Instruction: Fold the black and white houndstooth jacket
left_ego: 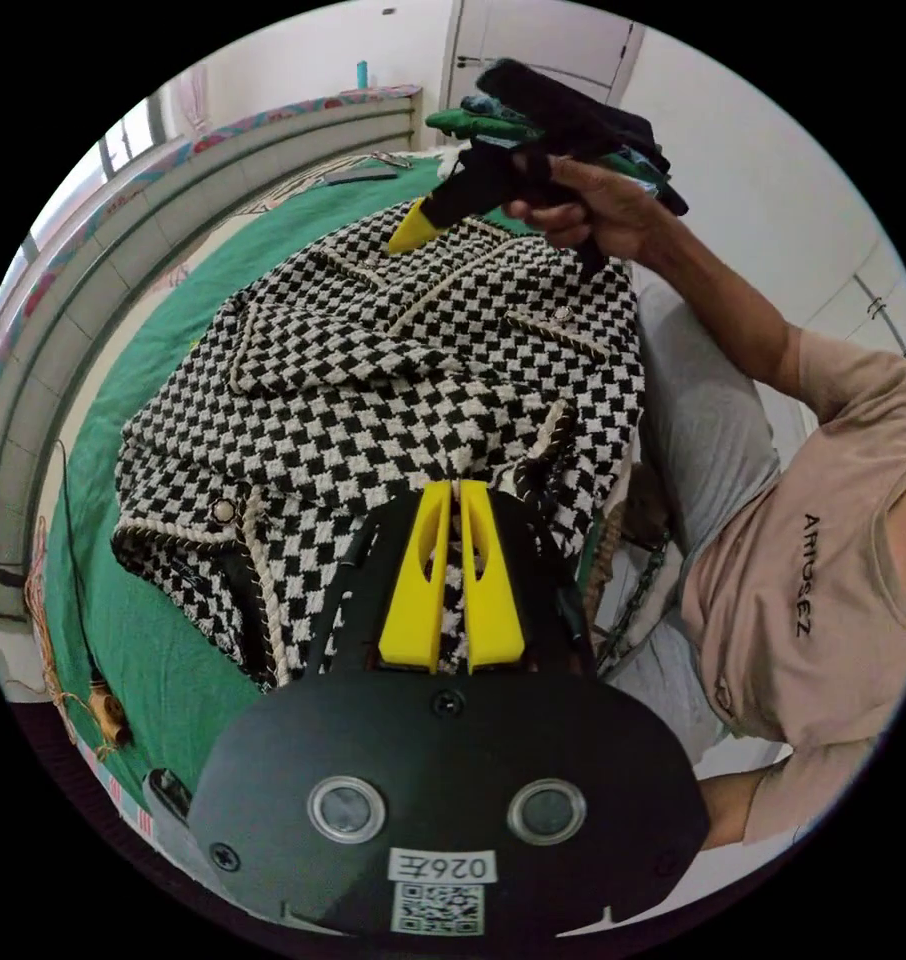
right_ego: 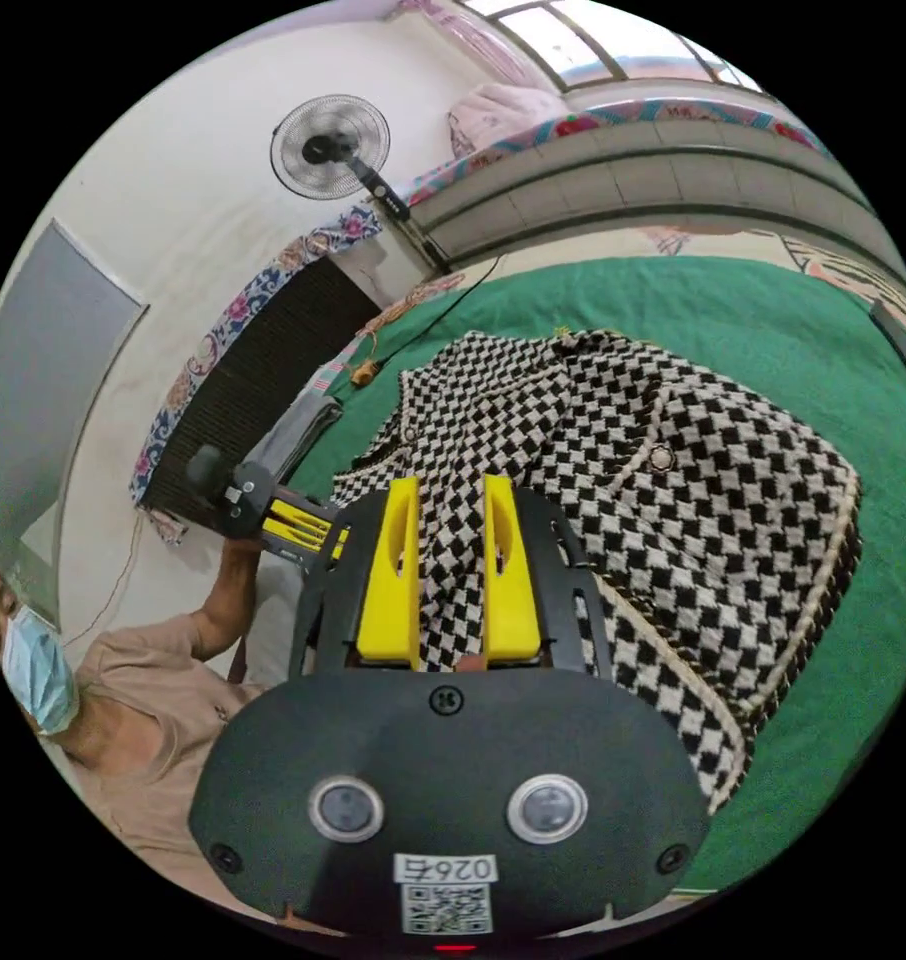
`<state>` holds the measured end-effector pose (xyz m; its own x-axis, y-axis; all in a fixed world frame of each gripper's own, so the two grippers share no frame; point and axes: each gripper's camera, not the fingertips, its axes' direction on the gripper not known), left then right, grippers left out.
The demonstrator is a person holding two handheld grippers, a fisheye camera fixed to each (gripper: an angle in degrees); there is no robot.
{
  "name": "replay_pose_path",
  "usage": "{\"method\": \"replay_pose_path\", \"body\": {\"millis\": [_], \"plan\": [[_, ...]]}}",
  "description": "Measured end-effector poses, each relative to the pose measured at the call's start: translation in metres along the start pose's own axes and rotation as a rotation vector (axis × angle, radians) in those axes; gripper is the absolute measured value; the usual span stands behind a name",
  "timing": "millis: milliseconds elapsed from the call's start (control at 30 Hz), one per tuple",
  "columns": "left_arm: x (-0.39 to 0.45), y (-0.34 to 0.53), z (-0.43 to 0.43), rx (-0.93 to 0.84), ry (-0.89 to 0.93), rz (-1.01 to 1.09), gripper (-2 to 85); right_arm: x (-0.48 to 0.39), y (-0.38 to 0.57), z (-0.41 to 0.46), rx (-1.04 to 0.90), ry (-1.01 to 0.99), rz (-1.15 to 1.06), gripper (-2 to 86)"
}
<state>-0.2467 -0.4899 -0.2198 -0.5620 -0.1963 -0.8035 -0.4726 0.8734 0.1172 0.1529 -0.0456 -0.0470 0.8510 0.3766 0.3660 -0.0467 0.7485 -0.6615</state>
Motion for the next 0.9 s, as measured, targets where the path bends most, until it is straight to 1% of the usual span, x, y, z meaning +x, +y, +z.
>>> {"method": "replay_pose_path", "body": {"millis": [67,133,300,333,400,433,467,500,533,567,600,633,667,700,733,800,833,867,900], "plan": [[-0.016,0.005,-0.006,0.033,0.071,-0.027,0.2,0.003,-0.013,0.031,-0.080,0.057,0.012,12.4],[-0.032,0.008,-0.015,0.088,0.134,-0.059,-0.1,0.009,-0.026,0.064,-0.223,0.084,0.034,13.6],[-0.093,0.006,-0.059,0.255,0.250,-0.116,-0.4,0.008,-0.028,0.052,-0.173,0.079,0.048,13.5],[-0.102,0.002,-0.064,0.254,0.266,-0.120,-0.4,0.007,-0.025,0.043,-0.141,0.079,0.058,13.1],[-0.148,-0.023,-0.084,0.226,0.311,-0.173,-0.4,0.008,-0.021,0.028,-0.075,0.088,0.075,12.4],[-0.162,-0.032,-0.092,0.227,0.298,-0.191,-0.3,0.010,-0.019,0.019,-0.024,0.110,0.092,11.9],[-0.191,-0.052,-0.114,0.257,0.211,-0.242,-0.2,0.012,-0.018,0.014,0.009,0.126,0.101,11.5],[-0.223,-0.067,-0.143,0.351,0.057,-0.333,-0.1,0.016,-0.016,0.007,0.074,0.160,0.122,10.6],[-0.239,-0.070,-0.159,0.414,-0.028,-0.404,0.0,0.021,-0.015,0.002,0.123,0.185,0.143,10.3],[-0.268,-0.067,-0.186,0.550,-0.143,-0.572,0.3,0.024,-0.016,0.000,0.138,0.189,0.150,10.1],[-0.291,-0.054,-0.201,0.681,-0.164,-0.736,0.7,0.030,-0.017,-0.004,0.162,0.180,0.164,10.1],[-0.299,-0.046,-0.204,0.734,-0.142,-0.787,1.0,0.034,-0.018,-0.008,0.187,0.170,0.170,10.1],[-0.312,-0.035,-0.202,0.797,-0.067,-0.805,2.0,0.036,-0.018,-0.009,0.195,0.170,0.172,10.1],[-0.320,-0.027,-0.194,0.792,-0.009,-0.768,3.4,0.037,-0.020,-0.012,0.195,0.173,0.164,10.0],[-0.321,-0.023,-0.188,0.774,-0.003,-0.749,3.8,0.036,-0.022,-0.013,0.182,0.175,0.144,9.8],[-0.319,-0.003,-0.158,0.614,-0.095,-0.739,5.8,0.034,-0.026,-0.013,0.156,0.200,0.118,9.8],[-0.318,0.002,-0.149,0.568,-0.123,-0.739,6.4,0.031,-0.028,-0.012,0.140,0.206,0.097,10.0],[-0.315,0.015,-0.131,0.485,-0.147,-0.740,7.4,0.029,-0.029,-0.010,0.132,0.203,0.087,10.1],[-0.312,0.029,-0.117,0.440,-0.109,-0.741,8.2,0.026,-0.030,-0.007,0.124,0.190,0.070,10.8]]}}
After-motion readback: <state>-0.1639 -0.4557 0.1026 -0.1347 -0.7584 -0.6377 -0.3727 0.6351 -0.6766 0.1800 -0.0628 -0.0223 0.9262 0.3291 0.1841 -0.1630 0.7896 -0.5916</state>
